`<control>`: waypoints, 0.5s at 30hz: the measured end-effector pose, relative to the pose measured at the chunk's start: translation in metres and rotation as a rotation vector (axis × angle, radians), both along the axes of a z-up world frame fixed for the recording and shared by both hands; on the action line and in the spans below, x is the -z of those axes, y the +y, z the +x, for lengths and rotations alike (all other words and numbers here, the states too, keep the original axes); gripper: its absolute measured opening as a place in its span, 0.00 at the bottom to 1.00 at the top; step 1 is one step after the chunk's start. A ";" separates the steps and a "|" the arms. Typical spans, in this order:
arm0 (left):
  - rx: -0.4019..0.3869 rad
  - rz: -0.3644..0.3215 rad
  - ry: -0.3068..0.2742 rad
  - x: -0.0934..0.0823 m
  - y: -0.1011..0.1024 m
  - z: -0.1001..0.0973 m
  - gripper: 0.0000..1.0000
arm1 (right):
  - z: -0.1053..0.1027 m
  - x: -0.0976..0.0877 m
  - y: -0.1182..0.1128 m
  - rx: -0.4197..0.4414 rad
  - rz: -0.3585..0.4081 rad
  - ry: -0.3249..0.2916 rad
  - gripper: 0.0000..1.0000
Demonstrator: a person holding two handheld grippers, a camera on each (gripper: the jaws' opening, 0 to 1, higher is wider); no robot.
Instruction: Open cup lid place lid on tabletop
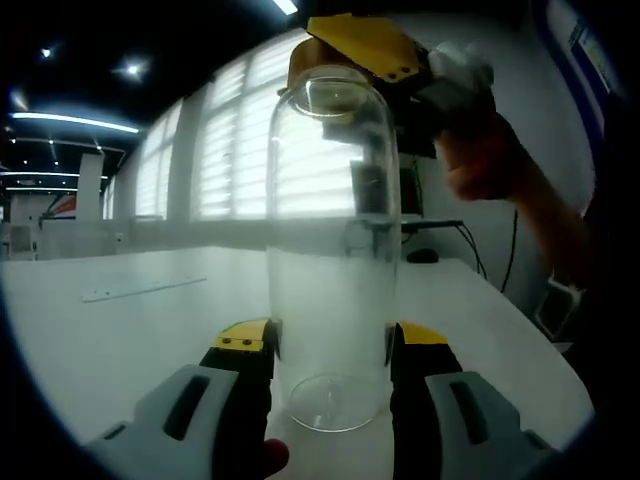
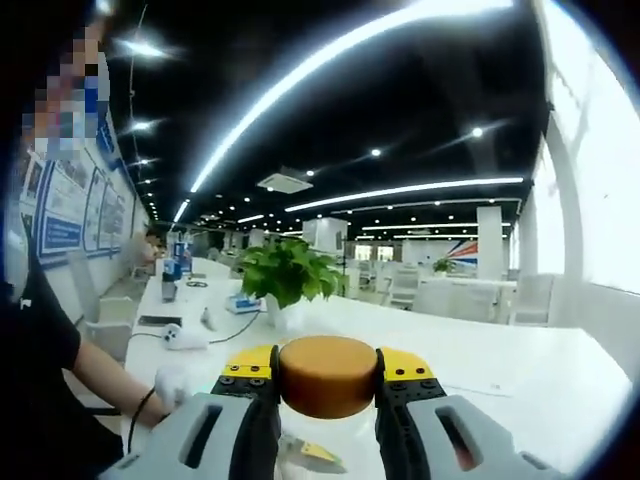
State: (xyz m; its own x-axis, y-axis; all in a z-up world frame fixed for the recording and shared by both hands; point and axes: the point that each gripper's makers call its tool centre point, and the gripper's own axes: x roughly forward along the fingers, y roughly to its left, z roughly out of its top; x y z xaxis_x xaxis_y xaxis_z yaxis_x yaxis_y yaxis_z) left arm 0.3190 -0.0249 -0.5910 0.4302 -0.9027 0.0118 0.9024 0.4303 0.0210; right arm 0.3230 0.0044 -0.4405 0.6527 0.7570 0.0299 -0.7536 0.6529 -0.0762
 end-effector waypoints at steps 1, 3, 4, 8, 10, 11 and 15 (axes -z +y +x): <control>0.000 0.000 0.000 0.000 0.000 0.000 0.36 | -0.001 0.000 0.001 -0.025 -0.010 -0.009 0.32; 0.000 0.000 0.000 0.000 0.000 0.000 0.36 | -0.002 0.001 0.002 -0.073 -0.004 0.007 0.32; 0.000 0.000 0.000 0.000 0.000 0.000 0.36 | -0.002 0.001 0.002 -0.097 -0.012 0.003 0.32; -0.002 -0.001 0.003 0.000 0.001 0.001 0.36 | -0.003 0.001 0.004 -0.190 -0.011 0.030 0.32; -0.003 -0.001 0.003 0.000 0.001 0.001 0.36 | -0.003 0.002 0.005 -0.235 -0.016 0.034 0.32; -0.003 -0.001 0.003 0.000 0.001 0.001 0.36 | -0.004 0.002 0.005 -0.251 -0.020 0.032 0.32; -0.003 -0.002 0.005 0.000 0.000 0.001 0.36 | -0.006 0.002 0.007 -0.336 -0.027 0.029 0.32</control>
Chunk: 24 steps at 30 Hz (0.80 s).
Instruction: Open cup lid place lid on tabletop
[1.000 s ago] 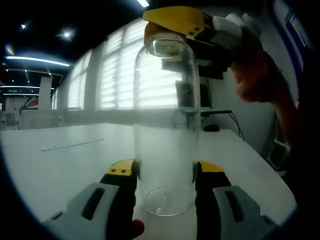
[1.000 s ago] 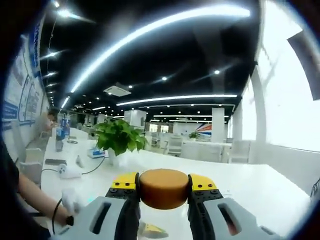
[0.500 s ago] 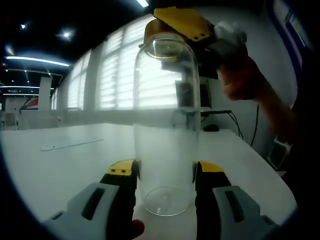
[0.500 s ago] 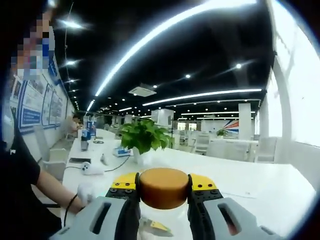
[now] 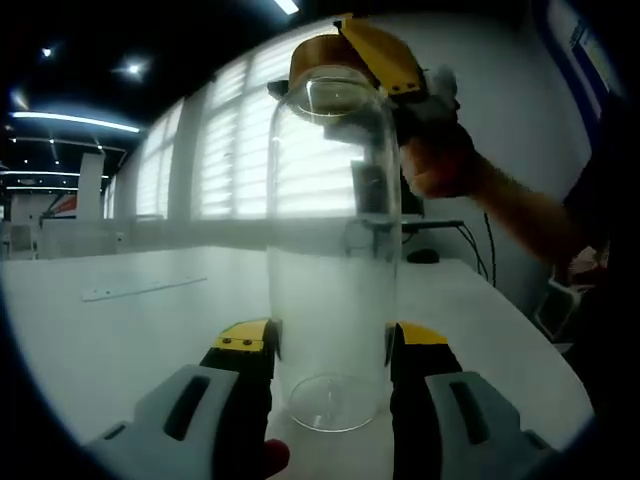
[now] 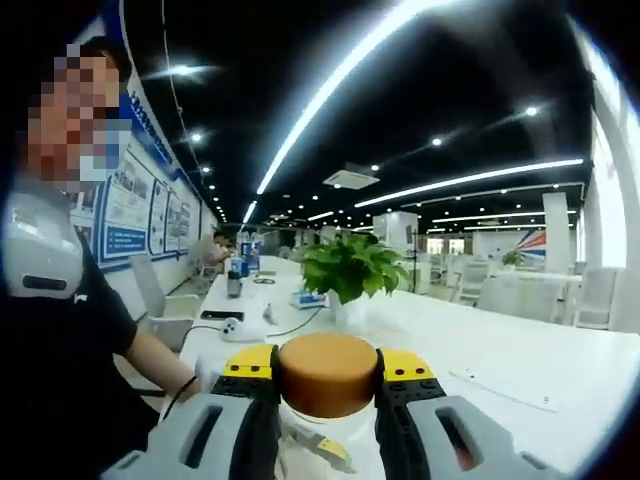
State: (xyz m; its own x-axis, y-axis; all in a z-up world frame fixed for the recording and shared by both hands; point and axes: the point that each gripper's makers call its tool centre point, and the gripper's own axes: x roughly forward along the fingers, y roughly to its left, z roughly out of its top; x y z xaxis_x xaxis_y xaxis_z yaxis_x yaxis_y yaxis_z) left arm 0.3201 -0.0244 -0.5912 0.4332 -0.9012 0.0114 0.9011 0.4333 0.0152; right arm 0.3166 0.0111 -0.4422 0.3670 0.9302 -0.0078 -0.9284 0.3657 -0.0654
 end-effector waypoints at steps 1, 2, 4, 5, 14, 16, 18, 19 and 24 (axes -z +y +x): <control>0.000 -0.001 0.002 0.000 0.000 0.000 0.36 | -0.001 0.000 0.000 -0.024 -0.002 -0.005 0.32; -0.001 -0.001 0.003 0.000 0.000 0.000 0.36 | -0.001 0.000 0.000 -0.047 -0.005 -0.008 0.32; -0.001 -0.002 0.003 0.000 0.000 0.000 0.36 | -0.002 0.001 0.001 -0.094 -0.012 -0.010 0.32; 0.000 -0.001 0.003 0.000 0.000 0.000 0.36 | -0.003 0.000 0.001 -0.113 -0.015 -0.014 0.32; 0.010 -0.006 0.006 0.000 -0.001 0.000 0.36 | -0.010 0.002 0.004 -0.317 -0.020 0.008 0.32; 0.012 -0.007 0.006 0.000 -0.001 0.000 0.36 | -0.011 0.001 0.004 -0.373 -0.010 0.015 0.32; 0.012 -0.007 0.006 0.000 -0.001 0.000 0.36 | -0.010 0.002 0.003 -0.407 -0.004 0.024 0.31; 0.012 -0.006 0.006 0.000 -0.001 0.000 0.36 | -0.010 0.002 0.004 -0.420 -0.004 0.027 0.31; 0.010 -0.005 0.003 0.000 -0.001 0.000 0.36 | -0.017 0.002 0.006 -0.445 -0.009 0.029 0.31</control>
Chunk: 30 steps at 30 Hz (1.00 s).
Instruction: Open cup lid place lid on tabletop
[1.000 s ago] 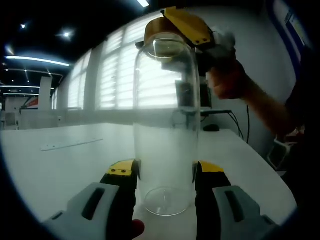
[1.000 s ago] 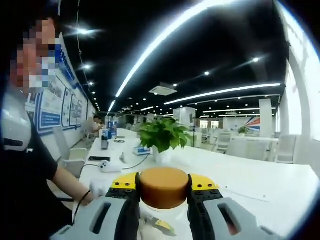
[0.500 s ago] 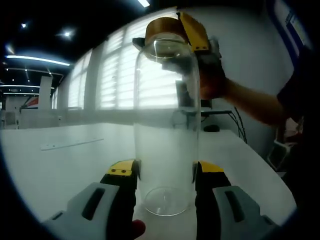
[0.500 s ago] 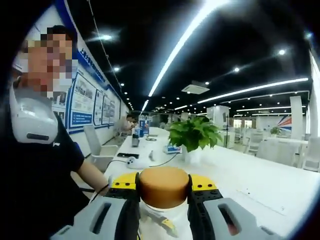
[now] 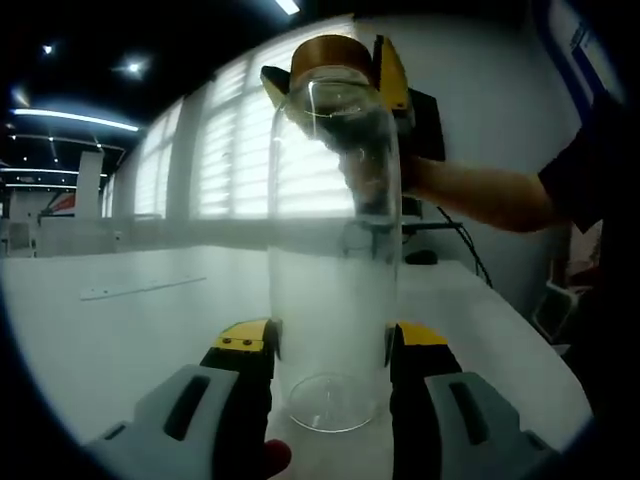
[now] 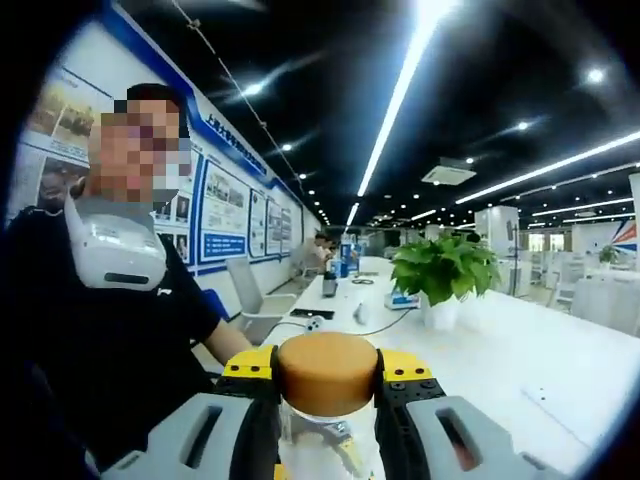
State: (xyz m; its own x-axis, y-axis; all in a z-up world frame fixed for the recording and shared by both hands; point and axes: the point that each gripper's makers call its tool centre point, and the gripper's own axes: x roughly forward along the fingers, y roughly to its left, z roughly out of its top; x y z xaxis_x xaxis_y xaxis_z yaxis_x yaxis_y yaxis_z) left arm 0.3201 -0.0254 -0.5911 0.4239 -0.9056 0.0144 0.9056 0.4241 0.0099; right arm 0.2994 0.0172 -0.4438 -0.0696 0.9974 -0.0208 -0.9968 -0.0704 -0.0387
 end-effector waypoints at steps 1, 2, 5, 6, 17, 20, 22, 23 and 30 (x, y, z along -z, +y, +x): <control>0.000 0.000 0.000 0.000 0.000 0.000 0.36 | -0.001 0.000 0.000 0.002 0.000 0.000 0.31; 0.001 0.000 0.000 0.000 0.000 0.000 0.36 | -0.002 0.000 0.000 0.004 0.000 -0.002 0.31; 0.002 0.000 0.000 0.000 0.000 -0.001 0.36 | -0.003 0.000 0.001 0.006 -0.001 -0.007 0.31; 0.002 0.000 0.000 0.000 0.000 -0.001 0.36 | -0.003 0.000 0.001 0.007 0.000 -0.005 0.31; 0.001 0.001 -0.001 0.000 -0.001 0.000 0.36 | -0.009 0.005 0.005 0.028 -0.014 0.071 0.47; 0.001 0.002 -0.002 0.000 -0.001 0.000 0.36 | -0.008 0.004 0.004 0.068 0.001 0.053 0.49; 0.001 0.002 -0.002 0.000 -0.001 0.000 0.36 | -0.004 0.000 0.003 0.109 0.025 0.038 0.50; 0.002 0.002 -0.002 0.000 -0.001 0.000 0.36 | -0.005 -0.002 0.002 0.115 0.033 0.036 0.50; 0.001 0.002 -0.003 0.000 -0.001 0.000 0.36 | -0.012 -0.006 0.000 0.171 0.036 -0.004 0.55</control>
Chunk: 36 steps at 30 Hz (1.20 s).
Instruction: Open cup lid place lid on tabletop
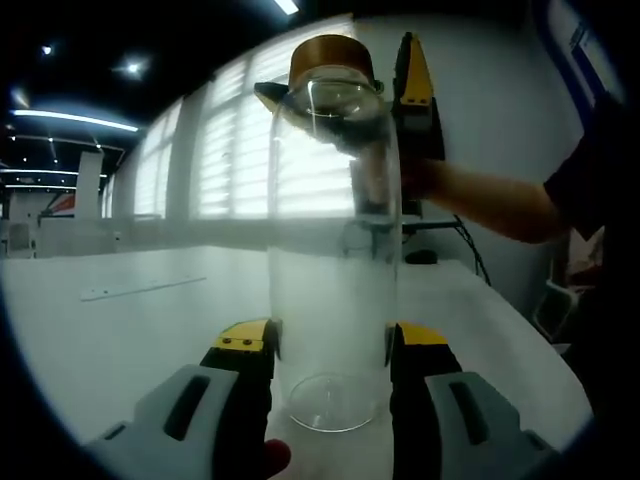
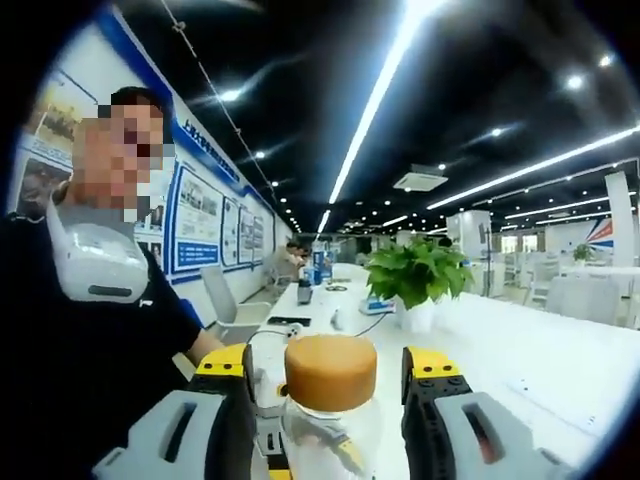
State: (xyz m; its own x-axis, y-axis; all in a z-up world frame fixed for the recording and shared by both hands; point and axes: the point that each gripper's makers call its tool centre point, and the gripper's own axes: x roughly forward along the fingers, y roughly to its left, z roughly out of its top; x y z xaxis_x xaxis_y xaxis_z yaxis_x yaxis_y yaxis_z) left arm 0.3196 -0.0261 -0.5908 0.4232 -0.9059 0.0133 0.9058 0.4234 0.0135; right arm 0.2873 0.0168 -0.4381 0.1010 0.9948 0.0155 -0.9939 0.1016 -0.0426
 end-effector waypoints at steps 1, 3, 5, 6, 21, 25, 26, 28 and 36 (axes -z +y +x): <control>0.000 0.000 0.000 0.000 0.000 0.000 0.36 | 0.004 -0.002 0.000 0.034 0.006 -0.008 0.55; 0.000 0.000 0.000 0.000 0.000 0.000 0.36 | 0.012 -0.004 -0.001 0.117 0.011 -0.029 0.56; 0.000 0.000 -0.001 0.000 0.000 0.000 0.36 | 0.021 -0.002 -0.002 0.210 -0.011 -0.025 0.57; 0.000 0.000 -0.001 0.000 0.000 0.000 0.36 | 0.017 -0.003 0.000 0.209 0.003 -0.029 0.57; -0.001 0.001 -0.001 0.001 0.001 -0.001 0.36 | 0.042 0.003 -0.023 0.589 0.071 0.055 0.58; -0.001 0.001 -0.001 0.000 0.001 -0.001 0.36 | 0.043 0.003 -0.024 0.696 0.060 0.020 0.58; -0.001 0.001 -0.001 0.000 0.001 -0.001 0.36 | 0.043 0.003 -0.026 0.734 0.047 0.007 0.58; -0.001 0.002 -0.001 0.000 0.001 -0.001 0.36 | 0.042 0.000 -0.025 0.783 0.041 -0.023 0.57; -0.001 0.002 -0.001 0.000 0.001 -0.001 0.36 | 0.038 -0.002 -0.020 0.955 0.025 -0.040 0.52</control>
